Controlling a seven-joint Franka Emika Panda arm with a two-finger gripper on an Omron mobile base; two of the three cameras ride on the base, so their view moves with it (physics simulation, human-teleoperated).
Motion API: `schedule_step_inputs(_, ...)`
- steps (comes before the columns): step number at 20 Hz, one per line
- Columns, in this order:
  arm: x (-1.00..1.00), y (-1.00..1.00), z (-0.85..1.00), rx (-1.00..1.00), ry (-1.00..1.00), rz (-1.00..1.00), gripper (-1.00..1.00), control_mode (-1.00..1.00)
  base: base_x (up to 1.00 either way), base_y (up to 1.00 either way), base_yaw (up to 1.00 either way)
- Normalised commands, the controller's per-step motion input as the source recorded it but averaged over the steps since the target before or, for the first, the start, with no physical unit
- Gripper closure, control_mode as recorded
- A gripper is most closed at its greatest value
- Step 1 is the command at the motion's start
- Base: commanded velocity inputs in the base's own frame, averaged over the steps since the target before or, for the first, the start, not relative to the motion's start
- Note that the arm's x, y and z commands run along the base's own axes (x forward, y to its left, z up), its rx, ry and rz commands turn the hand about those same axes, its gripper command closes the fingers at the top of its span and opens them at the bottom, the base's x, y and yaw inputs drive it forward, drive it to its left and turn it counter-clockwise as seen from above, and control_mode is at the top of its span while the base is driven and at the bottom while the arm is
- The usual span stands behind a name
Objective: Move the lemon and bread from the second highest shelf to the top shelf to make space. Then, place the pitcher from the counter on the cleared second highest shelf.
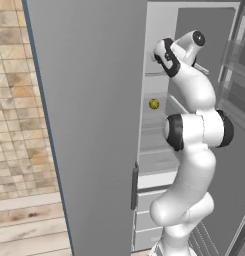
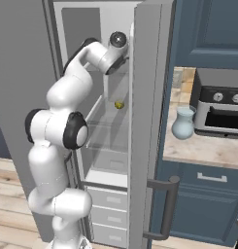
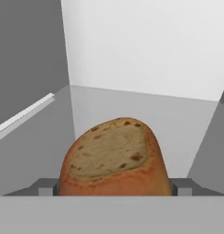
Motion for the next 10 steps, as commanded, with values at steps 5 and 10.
schedule_step_inputs(5,0.83,0.0,-0.19,0.0,0.05,0.05,-1.0,-1.0,0.0,0.0,0.0)
schedule_step_inputs(10,0.3,0.0,-0.23,0.0,-0.02,0.0,-1.0,-1.0,0.0,0.0,0.0)
